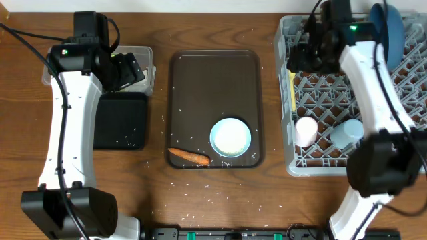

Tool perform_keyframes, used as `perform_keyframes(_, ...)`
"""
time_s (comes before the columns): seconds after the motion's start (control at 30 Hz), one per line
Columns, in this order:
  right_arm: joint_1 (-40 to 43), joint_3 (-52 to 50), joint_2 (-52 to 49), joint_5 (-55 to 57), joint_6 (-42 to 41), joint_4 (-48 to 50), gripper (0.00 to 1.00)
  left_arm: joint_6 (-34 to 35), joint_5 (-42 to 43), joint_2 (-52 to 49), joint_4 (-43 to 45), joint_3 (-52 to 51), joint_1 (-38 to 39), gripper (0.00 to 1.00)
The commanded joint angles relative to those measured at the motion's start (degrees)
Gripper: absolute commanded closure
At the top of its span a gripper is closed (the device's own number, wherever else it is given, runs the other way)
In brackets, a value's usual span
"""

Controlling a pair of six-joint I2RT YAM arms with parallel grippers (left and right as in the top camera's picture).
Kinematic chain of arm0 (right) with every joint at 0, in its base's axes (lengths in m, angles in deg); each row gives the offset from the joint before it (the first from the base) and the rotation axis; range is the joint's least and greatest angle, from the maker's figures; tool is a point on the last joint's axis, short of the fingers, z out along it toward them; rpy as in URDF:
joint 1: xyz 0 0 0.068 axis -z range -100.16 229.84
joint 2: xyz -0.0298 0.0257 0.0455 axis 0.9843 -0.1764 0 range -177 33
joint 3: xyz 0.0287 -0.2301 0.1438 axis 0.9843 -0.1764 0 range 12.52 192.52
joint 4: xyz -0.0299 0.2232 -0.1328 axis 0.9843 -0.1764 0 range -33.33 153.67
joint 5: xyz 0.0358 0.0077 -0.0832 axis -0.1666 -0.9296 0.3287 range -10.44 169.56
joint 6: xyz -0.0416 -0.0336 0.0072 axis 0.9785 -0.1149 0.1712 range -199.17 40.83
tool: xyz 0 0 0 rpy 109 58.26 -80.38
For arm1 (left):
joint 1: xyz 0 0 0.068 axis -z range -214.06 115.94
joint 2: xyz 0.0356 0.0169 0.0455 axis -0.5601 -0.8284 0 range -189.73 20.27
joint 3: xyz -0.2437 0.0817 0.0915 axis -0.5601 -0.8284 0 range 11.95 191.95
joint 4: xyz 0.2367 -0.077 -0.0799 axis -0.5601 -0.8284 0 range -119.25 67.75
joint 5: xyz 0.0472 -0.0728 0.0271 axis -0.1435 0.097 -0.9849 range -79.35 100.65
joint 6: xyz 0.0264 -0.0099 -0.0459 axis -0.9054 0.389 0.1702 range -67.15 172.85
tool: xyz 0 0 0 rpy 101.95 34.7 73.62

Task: Sort waste into correct bins and load items into the dishwasher rack
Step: 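Carry the yellow spoon to the rack and insert it upright, then reach the left gripper to the light-blue bowl and grasp its rim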

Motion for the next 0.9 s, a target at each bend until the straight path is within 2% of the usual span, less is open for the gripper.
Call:
perform_keyframes(0.0,-2.9,2.1,5.5,-3.0,1.0,-1.6,0.27,-0.1,-0.7,0.3,-0.3,0.3,-0.1,0.04)
perform_keyframes(0.27,-4.8,2.1,6.2,-2.4,1.7,-5.0,0.23,1.4,0.7,0.3,-0.2,0.3,-0.1,0.04)
perform_keyframes(0.4,-1.5,2.1,8.1,-2.3,1.8,-5.8,0.22,2.1,11.5,0.2,-0.3,0.2,0.4,0.1)
perform_keyframes(0.47,1.0,2.1,9.3,-2.3,2.3,-6.0,0.2,2.1,14.1,0.1,-0.2,0.0,2.6,0.11)
perform_keyframes(0.6,7.0,2.1,10.7,-1.9,2.4,-6.0,0.15,2.1,10.3,-0.5,-0.1,-0.8,11.7,0.12)
perform_keyframes(0.67,10.1,2.1,10.8,-1.9,2.4,-6.2,0.14,2.2,9.1,-1.5,0.1,-1.0,17.5,0.16)
perform_keyframes(0.77,14.4,2.1,10.7,-1.9,2.4,-6.6,0.13,6.8,5.8,-4.0,0.2,-1.1,26.2,0.22)
perform_keyframes(0.87,16.9,2.1,10.7,-1.9,2.4,-6.8,0.13,11.6,2.3,-7.4,0.4,-1.1,33.1,0.22)
